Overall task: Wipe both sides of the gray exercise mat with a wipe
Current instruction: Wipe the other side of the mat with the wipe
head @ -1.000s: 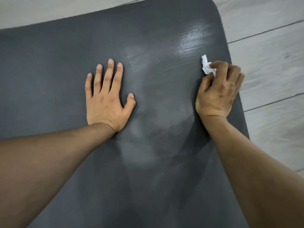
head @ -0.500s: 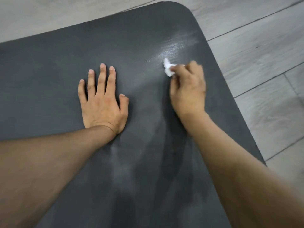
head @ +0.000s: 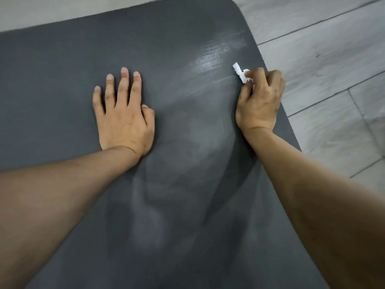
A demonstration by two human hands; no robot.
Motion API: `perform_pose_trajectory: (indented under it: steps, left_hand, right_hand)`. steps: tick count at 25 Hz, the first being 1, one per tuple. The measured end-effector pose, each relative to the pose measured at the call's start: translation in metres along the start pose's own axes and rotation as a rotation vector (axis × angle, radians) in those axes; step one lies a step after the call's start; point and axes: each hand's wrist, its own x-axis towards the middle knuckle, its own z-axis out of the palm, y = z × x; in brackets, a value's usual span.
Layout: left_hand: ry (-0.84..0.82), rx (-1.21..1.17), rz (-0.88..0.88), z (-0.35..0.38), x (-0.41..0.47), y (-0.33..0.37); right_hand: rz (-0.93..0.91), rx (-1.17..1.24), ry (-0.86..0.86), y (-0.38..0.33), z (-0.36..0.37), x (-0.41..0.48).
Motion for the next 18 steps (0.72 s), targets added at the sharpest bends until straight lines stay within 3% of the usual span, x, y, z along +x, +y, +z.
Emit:
perform_pose_trajectory:
  steps: [4, 8, 13, 15, 18]
  left_hand:
    - [0.019, -0.033, 0.037, -0.015, -0.042, 0.015]
    - [-0.081, -0.038, -0.040, -0.013, -0.140, 0.044]
    - [-0.042, 0.006, -0.074, -0.007, -0.137, 0.043]
    - [-0.041, 0.009, -0.075, -0.006, -0.139, 0.045]
    - [-0.051, 0.017, -0.058, -0.007, -0.139, 0.042]
  right_hand:
    - [-0.003, 0.053, -0.006, 0.006, -0.004, 0.005]
    - [-0.031, 0.064, -0.017, 0.004, -0.007, 0.002]
    - [-0.112, 0.001, -0.061, 0.007, -0.011, -0.001]
    - [-0.246, 0.133, -0.136, -0.019, -0.015, -0.026]
    - [-0.664, 0.233, -0.302, -0.073, -0.014, -0.092]
